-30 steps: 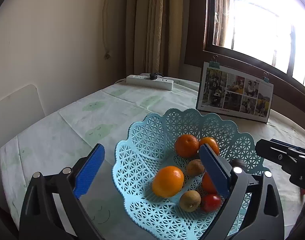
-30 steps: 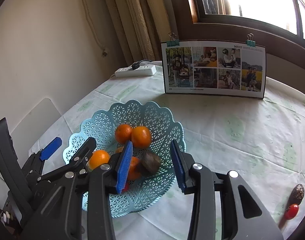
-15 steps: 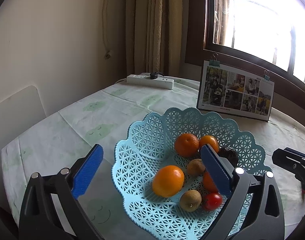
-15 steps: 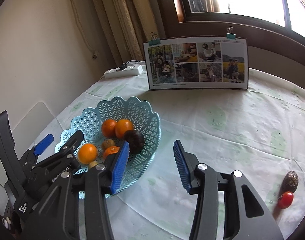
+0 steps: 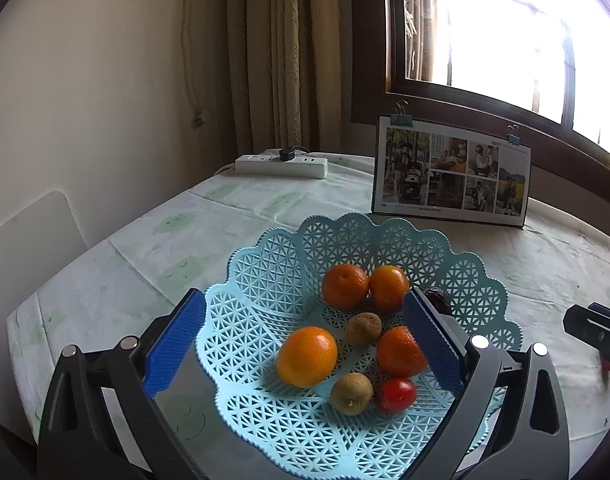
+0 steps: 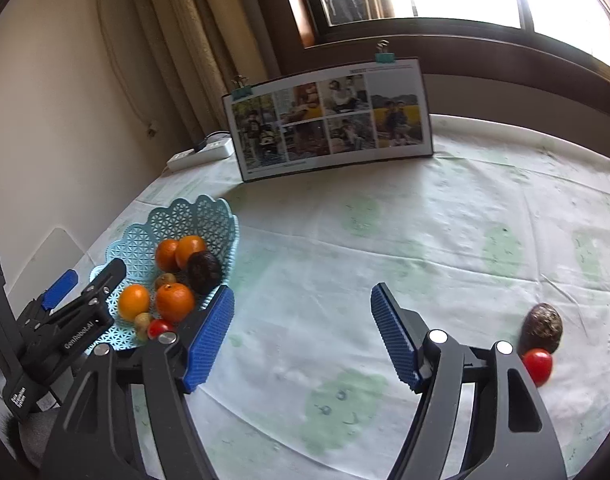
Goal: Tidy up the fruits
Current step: 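Move both open tools back toward the last tomato and brown fruit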
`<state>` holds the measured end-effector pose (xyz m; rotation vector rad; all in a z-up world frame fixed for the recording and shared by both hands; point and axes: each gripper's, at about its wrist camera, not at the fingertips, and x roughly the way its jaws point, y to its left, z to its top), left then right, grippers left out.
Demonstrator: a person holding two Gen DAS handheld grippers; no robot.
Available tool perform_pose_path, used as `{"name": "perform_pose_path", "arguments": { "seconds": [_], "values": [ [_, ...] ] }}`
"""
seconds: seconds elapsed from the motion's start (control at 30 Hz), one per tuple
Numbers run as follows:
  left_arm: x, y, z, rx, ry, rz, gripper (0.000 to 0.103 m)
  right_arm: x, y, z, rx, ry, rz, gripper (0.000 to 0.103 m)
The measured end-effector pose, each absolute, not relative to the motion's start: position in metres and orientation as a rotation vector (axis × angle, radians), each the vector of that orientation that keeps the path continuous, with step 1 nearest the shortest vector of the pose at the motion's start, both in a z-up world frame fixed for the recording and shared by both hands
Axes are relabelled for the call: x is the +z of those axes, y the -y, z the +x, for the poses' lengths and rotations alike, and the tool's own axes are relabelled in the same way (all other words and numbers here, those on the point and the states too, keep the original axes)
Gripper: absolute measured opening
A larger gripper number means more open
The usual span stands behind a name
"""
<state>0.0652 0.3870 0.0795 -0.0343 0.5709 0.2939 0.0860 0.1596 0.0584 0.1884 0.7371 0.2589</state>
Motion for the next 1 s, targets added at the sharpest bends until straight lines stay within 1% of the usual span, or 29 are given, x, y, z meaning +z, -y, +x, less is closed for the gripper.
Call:
{"name": "perform_pose_path", "arguments": {
  "seconds": [0.37,1.0],
  "values": [
    [0.087,-0.344,0.066,0.206,-0.565,0.026,0.1,0.048,-0.106,0.062,0.141,-0.736,0.21,0.071],
    [0.087,-0.269,0.067,0.079,-0.583,0.142,0.1,0.036,-0.034,0.05,-0.014,-0.756,0.245,0.071]
  ]
}}
